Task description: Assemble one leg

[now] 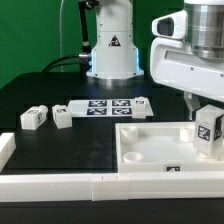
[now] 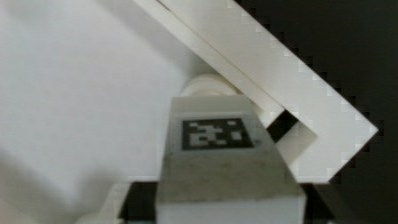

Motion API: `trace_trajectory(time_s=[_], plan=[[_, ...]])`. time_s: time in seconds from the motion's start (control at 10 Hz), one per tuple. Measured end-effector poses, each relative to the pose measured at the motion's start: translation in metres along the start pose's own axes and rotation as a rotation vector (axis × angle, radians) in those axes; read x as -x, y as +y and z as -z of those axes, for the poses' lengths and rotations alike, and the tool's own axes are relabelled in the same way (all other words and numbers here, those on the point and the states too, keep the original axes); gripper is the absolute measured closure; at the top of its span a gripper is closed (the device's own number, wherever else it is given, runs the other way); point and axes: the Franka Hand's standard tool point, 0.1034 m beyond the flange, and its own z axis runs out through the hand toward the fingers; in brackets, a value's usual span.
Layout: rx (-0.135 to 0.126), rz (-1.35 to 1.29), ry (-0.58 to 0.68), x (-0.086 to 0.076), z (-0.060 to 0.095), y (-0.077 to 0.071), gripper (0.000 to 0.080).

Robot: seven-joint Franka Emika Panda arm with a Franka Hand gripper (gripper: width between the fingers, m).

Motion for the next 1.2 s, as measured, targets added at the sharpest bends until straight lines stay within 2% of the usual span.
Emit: trace_trajectory(time_s=[0.1,0.2,0.3,0.7,1.2], plan=[[-0.001,0.043,-0.001,0.0007,0.0,-0.0003,0.0279],[-0.001,0.086,-0.002,0.0011,0.0002,-0.0006,0.0279],[-0.003,0.122,-0.003,0.0016,0.0012,-0.0012,0.0177],[0.001,0.774,-0.003,-0.0016,0.0005,0.0002,0.0151],[0.026,1.363,-0.04,0.0036,-0.0016,-0.0071,0.015]])
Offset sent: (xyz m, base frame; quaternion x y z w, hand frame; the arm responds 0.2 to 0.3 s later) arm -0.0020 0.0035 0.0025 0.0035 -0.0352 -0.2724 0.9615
